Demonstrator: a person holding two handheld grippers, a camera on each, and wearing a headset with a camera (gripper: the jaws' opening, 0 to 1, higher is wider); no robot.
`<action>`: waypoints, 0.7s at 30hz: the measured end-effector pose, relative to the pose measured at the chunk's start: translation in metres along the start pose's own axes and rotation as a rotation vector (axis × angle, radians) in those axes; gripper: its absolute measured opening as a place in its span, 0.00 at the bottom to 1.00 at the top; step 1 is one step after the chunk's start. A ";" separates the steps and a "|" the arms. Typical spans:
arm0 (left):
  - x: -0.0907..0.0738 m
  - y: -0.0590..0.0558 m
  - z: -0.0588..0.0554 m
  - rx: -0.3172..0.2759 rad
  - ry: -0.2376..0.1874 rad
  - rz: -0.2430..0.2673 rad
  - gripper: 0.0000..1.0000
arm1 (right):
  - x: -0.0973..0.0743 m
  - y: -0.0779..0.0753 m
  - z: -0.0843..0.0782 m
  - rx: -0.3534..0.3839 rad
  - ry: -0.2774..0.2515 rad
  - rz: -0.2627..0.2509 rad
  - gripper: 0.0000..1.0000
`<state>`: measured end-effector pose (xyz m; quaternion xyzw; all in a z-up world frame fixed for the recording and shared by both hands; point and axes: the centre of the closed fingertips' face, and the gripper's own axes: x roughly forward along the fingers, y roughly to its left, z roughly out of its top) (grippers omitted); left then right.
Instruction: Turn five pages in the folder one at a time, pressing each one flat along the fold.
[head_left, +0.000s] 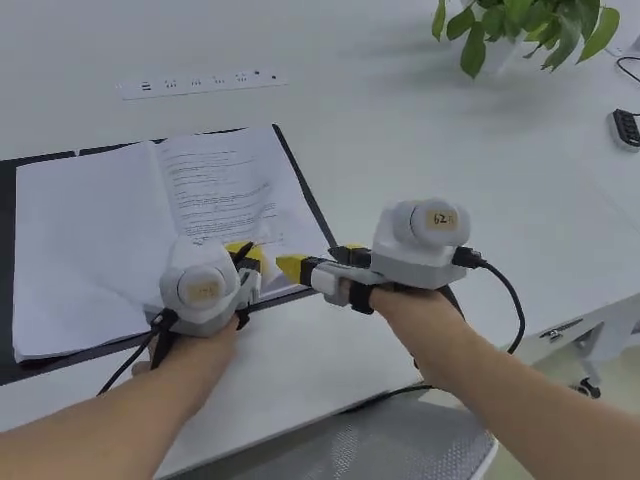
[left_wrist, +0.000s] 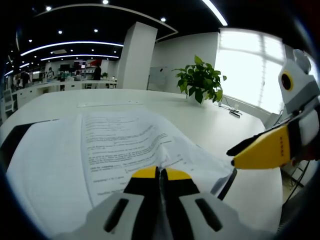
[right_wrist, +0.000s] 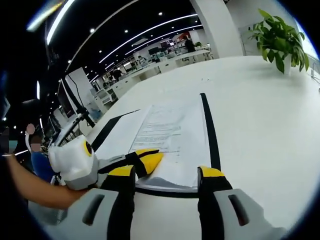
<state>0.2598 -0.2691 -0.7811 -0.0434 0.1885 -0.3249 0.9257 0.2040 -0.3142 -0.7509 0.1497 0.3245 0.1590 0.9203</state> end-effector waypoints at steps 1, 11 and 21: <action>0.000 0.000 0.000 0.000 0.000 0.000 0.02 | 0.003 -0.003 -0.003 0.012 0.009 -0.006 0.48; 0.000 0.000 0.000 0.013 -0.005 0.002 0.02 | 0.010 -0.009 -0.012 0.068 0.027 -0.015 0.41; -0.001 -0.001 0.000 0.019 -0.007 0.002 0.02 | 0.007 -0.022 -0.008 0.337 -0.019 -0.008 0.30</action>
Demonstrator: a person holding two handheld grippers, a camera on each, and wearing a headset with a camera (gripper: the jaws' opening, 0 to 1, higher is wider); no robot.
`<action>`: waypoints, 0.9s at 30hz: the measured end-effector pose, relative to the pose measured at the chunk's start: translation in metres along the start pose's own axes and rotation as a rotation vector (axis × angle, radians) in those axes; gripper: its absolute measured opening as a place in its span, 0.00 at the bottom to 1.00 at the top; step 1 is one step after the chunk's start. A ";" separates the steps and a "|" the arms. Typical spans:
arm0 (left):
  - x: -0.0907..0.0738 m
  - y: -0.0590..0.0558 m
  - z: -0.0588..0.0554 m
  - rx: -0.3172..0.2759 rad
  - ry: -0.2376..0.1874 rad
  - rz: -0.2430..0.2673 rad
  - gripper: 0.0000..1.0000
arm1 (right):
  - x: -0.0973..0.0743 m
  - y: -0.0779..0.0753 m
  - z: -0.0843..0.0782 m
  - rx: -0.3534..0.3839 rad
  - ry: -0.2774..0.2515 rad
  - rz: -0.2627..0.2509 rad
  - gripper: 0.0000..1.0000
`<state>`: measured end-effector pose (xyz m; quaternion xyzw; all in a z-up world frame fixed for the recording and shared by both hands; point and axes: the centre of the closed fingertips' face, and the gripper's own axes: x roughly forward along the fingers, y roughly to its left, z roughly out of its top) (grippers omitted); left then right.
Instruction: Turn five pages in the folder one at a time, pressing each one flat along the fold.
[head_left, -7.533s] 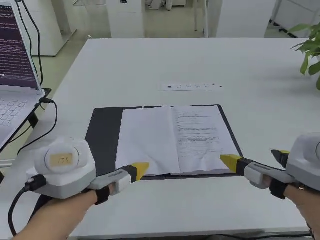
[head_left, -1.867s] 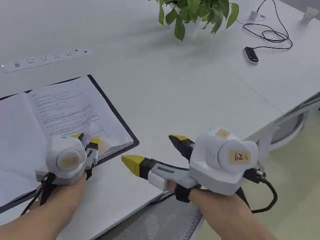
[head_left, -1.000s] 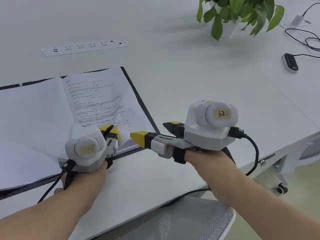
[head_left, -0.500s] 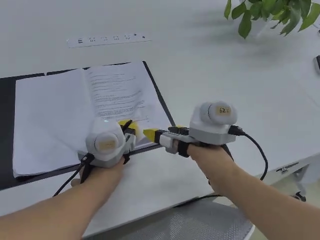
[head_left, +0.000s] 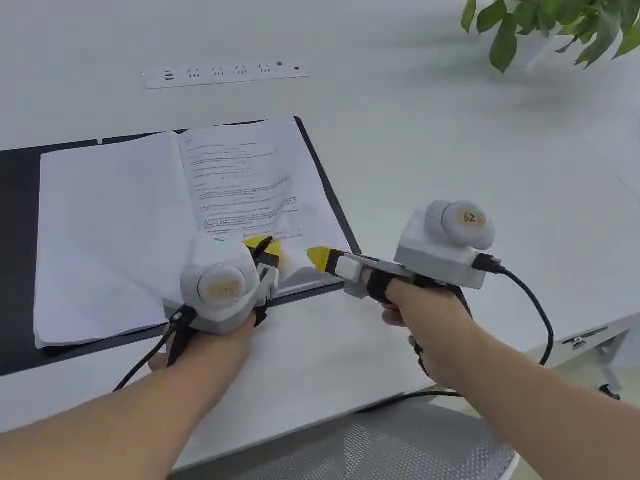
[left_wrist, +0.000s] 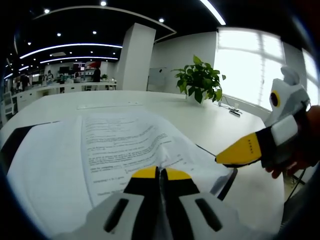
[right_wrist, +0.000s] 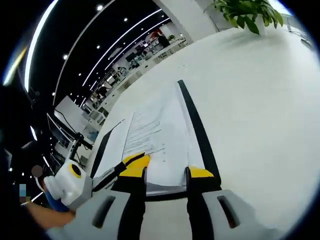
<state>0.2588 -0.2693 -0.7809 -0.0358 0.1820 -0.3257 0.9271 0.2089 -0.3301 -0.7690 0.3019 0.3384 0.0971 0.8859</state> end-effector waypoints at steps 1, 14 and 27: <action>0.000 0.000 0.000 0.001 0.000 0.000 0.02 | -0.001 -0.001 -0.001 -0.004 0.003 0.001 0.28; 0.000 0.000 0.000 -0.008 0.000 0.003 0.03 | -0.005 -0.007 -0.011 0.117 0.010 0.012 0.11; -0.003 -0.003 0.000 -0.073 0.013 0.005 0.06 | -0.011 -0.010 -0.002 0.117 -0.040 -0.013 0.00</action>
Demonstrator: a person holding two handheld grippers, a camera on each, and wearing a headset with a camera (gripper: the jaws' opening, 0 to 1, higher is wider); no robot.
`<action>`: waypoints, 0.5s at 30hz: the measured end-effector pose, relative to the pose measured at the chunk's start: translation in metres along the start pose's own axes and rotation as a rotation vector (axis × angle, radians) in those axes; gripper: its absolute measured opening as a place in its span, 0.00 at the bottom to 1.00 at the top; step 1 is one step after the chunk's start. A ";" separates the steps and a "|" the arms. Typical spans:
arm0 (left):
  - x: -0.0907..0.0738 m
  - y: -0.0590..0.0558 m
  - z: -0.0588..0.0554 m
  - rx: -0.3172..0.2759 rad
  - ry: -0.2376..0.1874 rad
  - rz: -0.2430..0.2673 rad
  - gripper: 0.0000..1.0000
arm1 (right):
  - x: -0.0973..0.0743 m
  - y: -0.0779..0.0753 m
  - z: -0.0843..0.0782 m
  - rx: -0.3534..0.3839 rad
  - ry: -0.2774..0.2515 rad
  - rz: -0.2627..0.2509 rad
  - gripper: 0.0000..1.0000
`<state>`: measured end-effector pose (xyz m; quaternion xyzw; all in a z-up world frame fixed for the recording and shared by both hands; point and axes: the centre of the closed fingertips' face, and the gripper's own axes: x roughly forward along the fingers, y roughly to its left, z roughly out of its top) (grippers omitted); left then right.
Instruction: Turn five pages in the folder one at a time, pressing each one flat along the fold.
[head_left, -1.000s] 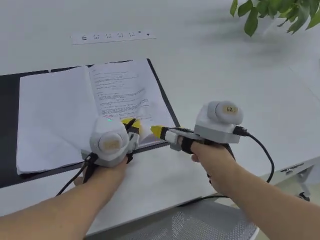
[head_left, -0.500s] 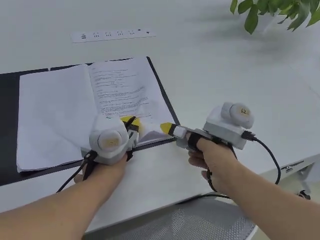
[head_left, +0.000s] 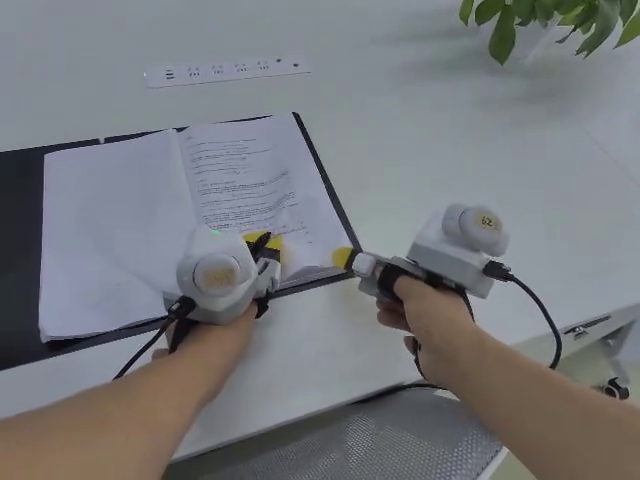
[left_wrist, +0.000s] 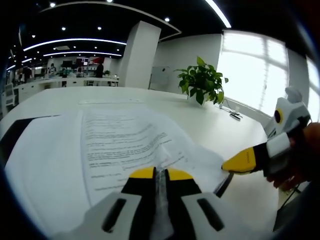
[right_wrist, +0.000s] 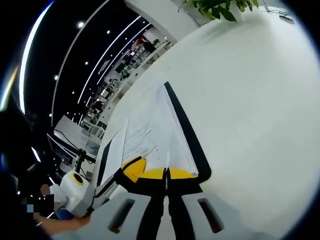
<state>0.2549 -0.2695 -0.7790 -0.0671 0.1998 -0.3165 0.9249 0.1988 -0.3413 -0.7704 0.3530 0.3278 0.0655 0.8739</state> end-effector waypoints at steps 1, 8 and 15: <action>-0.001 -0.001 0.000 -0.016 0.006 -0.007 0.07 | -0.002 0.001 0.002 -0.010 -0.006 -0.001 0.00; -0.020 -0.002 0.000 -0.035 0.068 -0.022 0.18 | -0.010 0.018 0.011 -0.049 -0.043 0.029 0.00; -0.053 0.017 0.001 0.019 0.132 0.005 0.31 | -0.017 0.043 0.015 -0.068 -0.080 0.067 0.00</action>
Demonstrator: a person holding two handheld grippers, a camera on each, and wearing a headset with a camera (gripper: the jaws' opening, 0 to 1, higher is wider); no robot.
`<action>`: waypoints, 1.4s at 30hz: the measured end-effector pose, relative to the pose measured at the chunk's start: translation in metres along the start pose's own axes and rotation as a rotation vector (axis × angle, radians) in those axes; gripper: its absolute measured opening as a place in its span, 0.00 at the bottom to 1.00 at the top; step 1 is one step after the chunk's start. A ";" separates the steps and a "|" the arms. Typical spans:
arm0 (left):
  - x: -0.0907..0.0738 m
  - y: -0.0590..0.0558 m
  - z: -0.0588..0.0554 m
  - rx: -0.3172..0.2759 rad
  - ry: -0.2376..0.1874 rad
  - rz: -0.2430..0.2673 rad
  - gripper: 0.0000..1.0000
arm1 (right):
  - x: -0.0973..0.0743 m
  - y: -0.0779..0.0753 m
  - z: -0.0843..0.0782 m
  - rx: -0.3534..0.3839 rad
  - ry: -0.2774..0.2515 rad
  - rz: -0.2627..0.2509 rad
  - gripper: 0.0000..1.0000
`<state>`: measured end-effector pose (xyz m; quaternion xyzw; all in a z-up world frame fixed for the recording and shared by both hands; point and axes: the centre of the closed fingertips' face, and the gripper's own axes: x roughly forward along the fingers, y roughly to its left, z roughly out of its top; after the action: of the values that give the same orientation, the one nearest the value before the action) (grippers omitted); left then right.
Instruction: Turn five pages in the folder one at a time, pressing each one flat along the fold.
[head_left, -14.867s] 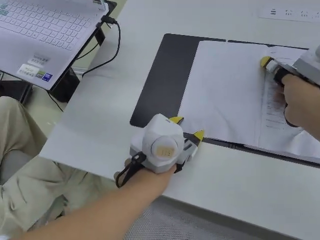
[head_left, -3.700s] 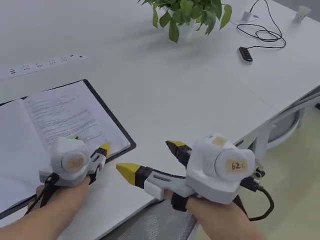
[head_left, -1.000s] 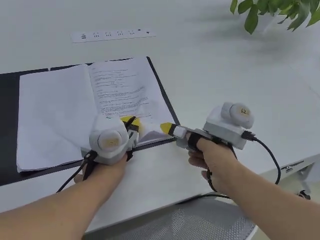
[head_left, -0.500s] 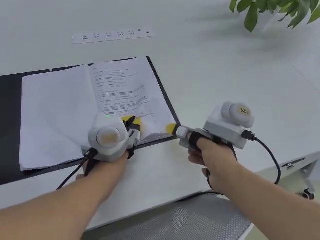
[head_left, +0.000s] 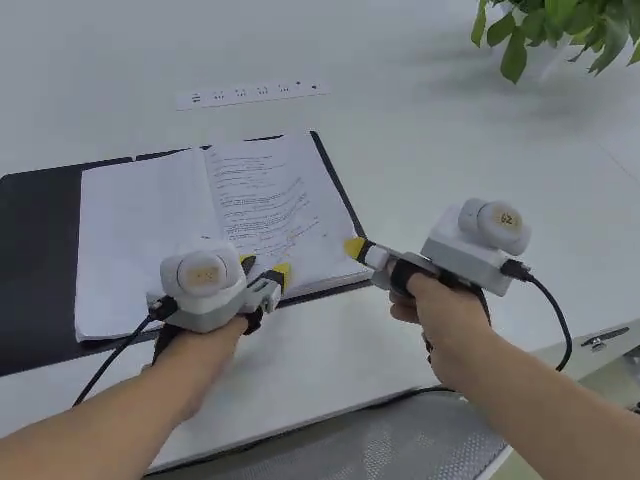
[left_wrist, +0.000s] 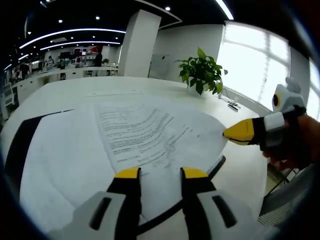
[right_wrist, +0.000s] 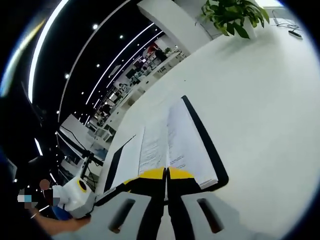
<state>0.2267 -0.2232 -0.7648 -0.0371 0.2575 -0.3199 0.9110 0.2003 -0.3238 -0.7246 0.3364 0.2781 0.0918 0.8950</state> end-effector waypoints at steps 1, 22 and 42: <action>-0.005 0.004 0.000 0.002 0.003 0.007 0.33 | 0.000 0.004 0.000 -0.005 -0.003 0.006 0.00; -0.113 0.051 0.028 0.054 -0.071 0.102 0.40 | -0.008 0.098 0.011 0.016 -0.065 0.201 0.00; -0.191 0.109 0.030 -0.040 -0.125 0.219 0.38 | 0.049 0.198 -0.058 -0.134 0.123 0.340 0.00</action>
<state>0.1768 -0.0248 -0.6791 -0.0467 0.2090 -0.2105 0.9538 0.2130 -0.1250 -0.6525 0.3119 0.2647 0.2803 0.8683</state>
